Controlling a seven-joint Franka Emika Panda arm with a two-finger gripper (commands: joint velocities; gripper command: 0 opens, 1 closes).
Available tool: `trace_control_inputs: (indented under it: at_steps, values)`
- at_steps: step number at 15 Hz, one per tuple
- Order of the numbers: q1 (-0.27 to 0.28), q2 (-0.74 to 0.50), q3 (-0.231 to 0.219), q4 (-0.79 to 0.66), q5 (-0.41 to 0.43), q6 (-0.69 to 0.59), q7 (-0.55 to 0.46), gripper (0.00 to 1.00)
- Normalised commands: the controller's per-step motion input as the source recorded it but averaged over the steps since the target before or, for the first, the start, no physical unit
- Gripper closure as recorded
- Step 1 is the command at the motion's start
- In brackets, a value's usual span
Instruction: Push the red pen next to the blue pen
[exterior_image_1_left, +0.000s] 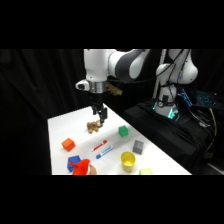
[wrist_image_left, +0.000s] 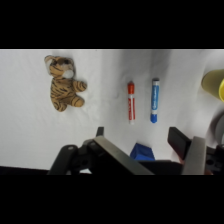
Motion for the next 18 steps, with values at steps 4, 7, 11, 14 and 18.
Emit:
trace_control_inputs:
  at_steps: [4,7,11,14,18]
  values:
    - [-0.014,0.03,-0.011,0.02,-0.005,0.01,-0.01,0.0]
    - [-0.064,0.06,-0.039,0.04,0.006,0.06,-0.1,0.0]
    - [-0.089,0.16,-0.04,0.05,0.048,0.2,-0.18,0.0]
    - [-0.073,0.31,-0.019,0.08,0.082,0.37,-0.19,0.0]
    - [-0.042,0.39,-0.025,0.18,0.05,0.31,-0.15,0.0]
